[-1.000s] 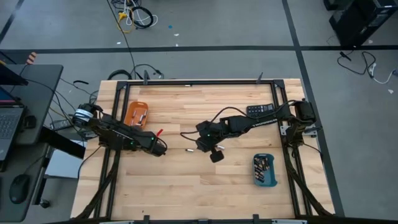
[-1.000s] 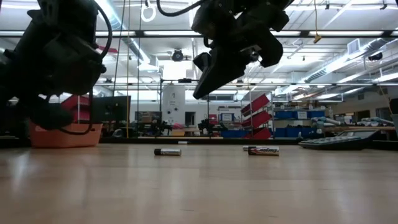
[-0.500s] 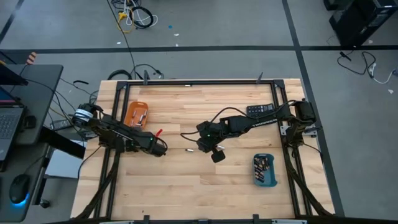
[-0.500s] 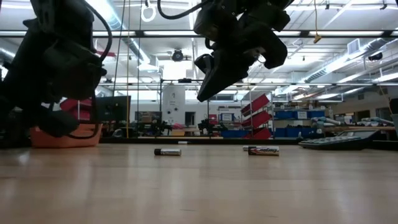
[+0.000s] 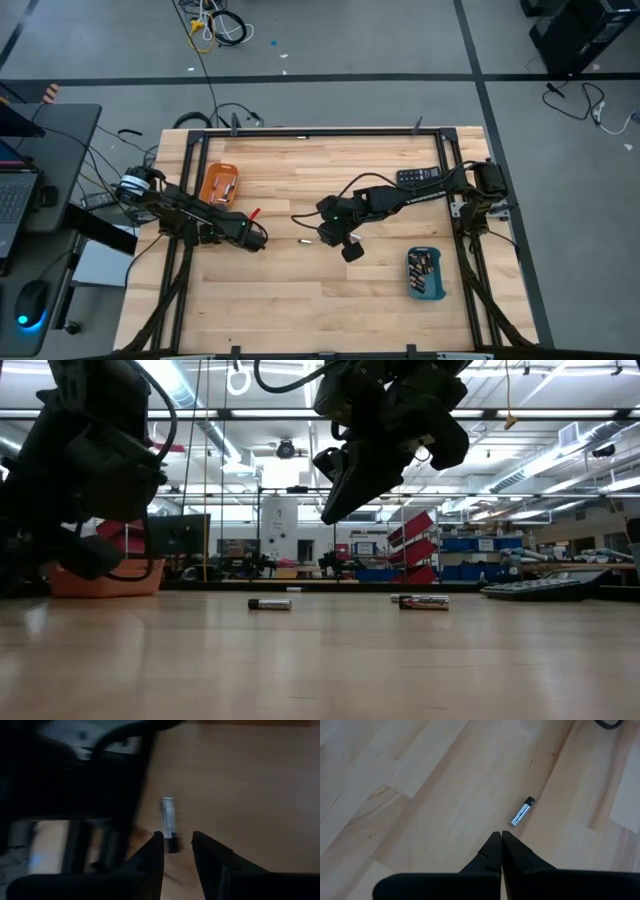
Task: Sort batteries
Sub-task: Put the silver battery into the orange bin
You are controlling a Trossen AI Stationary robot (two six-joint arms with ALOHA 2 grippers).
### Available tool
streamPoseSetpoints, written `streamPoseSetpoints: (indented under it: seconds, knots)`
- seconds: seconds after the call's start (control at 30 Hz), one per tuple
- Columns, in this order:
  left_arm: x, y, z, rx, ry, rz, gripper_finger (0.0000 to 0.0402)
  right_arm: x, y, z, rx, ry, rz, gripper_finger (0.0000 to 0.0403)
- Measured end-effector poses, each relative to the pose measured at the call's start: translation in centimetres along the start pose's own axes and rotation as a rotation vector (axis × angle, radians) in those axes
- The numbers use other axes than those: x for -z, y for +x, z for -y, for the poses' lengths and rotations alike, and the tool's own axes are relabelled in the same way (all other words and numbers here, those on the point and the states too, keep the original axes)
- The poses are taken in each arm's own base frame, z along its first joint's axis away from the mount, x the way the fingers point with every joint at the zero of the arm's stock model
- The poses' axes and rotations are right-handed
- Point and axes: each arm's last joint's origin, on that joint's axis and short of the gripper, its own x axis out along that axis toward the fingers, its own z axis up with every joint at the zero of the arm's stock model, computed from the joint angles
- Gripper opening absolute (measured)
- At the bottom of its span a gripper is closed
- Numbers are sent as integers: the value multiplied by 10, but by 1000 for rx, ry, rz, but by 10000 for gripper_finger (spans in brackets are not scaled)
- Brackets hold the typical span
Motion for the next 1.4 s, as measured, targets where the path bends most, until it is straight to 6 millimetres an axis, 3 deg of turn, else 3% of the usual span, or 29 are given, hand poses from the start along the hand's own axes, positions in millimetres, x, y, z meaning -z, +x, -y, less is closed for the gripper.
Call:
streamPoseSetpoints:
  seconds: [0.67,1.0,1.2,1.4]
  knots:
    - [-1,2,-2,-21,-43,17,104,-5,1,-5,-28,-37,40,0]
    - [6,23,8,-160,-72,27,104,-7,3,-14,-49,-55,31,0]
    - [8,33,12,-127,-76,28,98,-8,4,-19,-61,-62,23,0]
    - [7,31,11,-123,-71,33,78,-9,5,-25,-71,-70,18,0]
